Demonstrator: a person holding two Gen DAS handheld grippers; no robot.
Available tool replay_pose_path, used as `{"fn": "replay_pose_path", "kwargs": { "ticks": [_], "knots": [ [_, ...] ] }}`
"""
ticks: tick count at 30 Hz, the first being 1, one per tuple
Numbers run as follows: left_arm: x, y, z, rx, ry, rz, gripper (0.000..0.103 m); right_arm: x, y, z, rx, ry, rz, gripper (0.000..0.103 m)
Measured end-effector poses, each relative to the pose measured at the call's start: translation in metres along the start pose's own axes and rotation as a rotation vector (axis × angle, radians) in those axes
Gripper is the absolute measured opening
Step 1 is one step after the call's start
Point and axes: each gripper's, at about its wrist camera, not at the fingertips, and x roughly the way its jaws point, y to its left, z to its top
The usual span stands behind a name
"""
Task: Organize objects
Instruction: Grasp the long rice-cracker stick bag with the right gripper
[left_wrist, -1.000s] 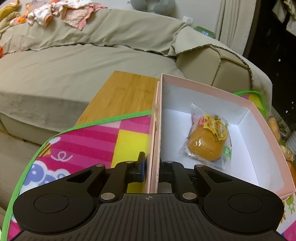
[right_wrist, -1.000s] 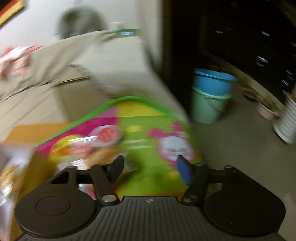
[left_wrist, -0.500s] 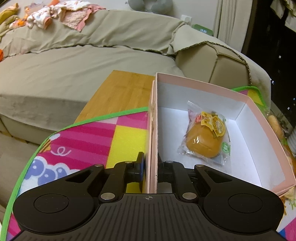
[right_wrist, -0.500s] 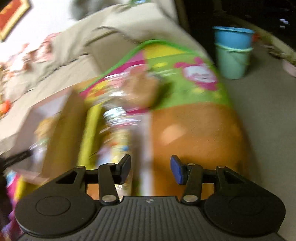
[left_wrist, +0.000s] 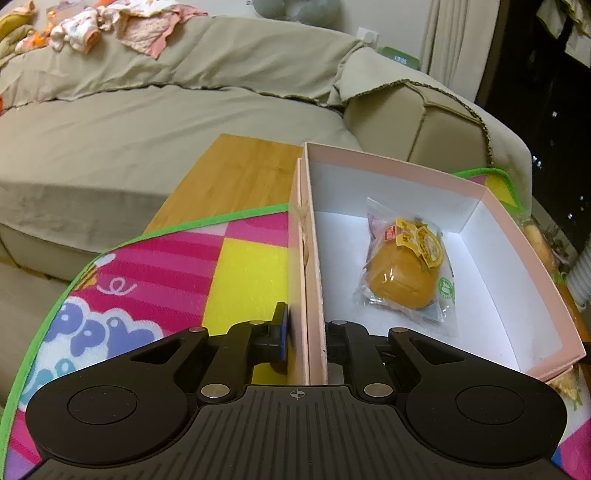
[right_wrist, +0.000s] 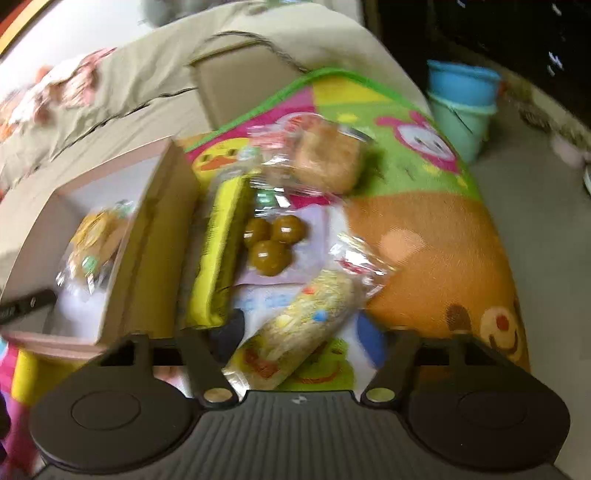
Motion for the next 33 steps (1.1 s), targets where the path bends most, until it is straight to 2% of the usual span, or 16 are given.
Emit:
{"fn": "replay_pose_path", "kwargs": {
  "ticks": [2, 4, 5, 6, 9, 11, 14, 16, 17, 18, 21, 25, 26, 30, 33],
  "knots": [
    [0.000, 0.002, 0.000, -0.012, -0.001, -0.010, 0.013, -0.007, 0.006, -0.002, -0.041, 0.001, -0.009, 0.042],
    [-0.001, 0.005, -0.001, -0.020, -0.002, -0.018, 0.014, -0.018, 0.007, -0.004, -0.059, 0.008, -0.004, 0.027],
    [0.000, 0.005, -0.001, -0.023, -0.002, -0.020, 0.014, -0.025, 0.005, -0.004, -0.053, 0.015, 0.007, 0.012],
    [0.000, 0.005, 0.000, -0.022, -0.002, -0.020, 0.014, -0.034, 0.004, -0.004, -0.046, 0.016, 0.016, 0.004],
    [0.000, 0.006, -0.001, -0.024, -0.002, -0.019, 0.014, -0.062, 0.002, -0.004, -0.047, -0.013, 0.018, 0.004],
    [0.000, 0.006, -0.001, -0.027, -0.004, -0.020, 0.014, -0.079, 0.004, -0.005, -0.077, -0.047, -0.010, 0.004],
    [0.000, 0.007, -0.001, -0.028, -0.005, -0.025, 0.015, -0.086, 0.006, -0.007, -0.129, -0.075, -0.046, 0.006],
    [0.000, 0.007, 0.000, -0.032, -0.002, -0.028, 0.015, -0.081, 0.007, -0.011, -0.152, -0.066, -0.035, 0.017],
    [0.000, 0.006, 0.000, -0.031, -0.002, -0.027, 0.015, -0.075, 0.007, -0.012, -0.153, -0.054, -0.022, 0.031],
    [0.001, 0.006, 0.000, -0.030, -0.002, -0.026, 0.015, -0.069, 0.008, -0.014, -0.150, -0.047, -0.013, 0.039],
    [0.001, 0.005, 0.000, -0.024, -0.001, -0.021, 0.015, -0.047, 0.012, -0.016, -0.153, -0.039, 0.006, 0.039],
    [0.001, 0.004, 0.000, -0.009, 0.003, -0.017, 0.014, -0.010, 0.015, -0.018, -0.154, 0.004, -0.025, 0.037],
    [0.000, 0.004, 0.000, -0.005, 0.004, -0.016, 0.014, -0.010, 0.016, -0.019, -0.154, -0.008, -0.027, 0.028],
    [0.000, 0.004, 0.000, -0.003, 0.003, -0.016, 0.014, -0.031, 0.020, -0.026, -0.179, 0.014, 0.019, 0.028],
    [0.000, 0.005, 0.002, 0.000, 0.009, -0.020, 0.014, -0.057, 0.021, -0.034, -0.192, 0.011, 0.019, 0.028]
  ]
}}
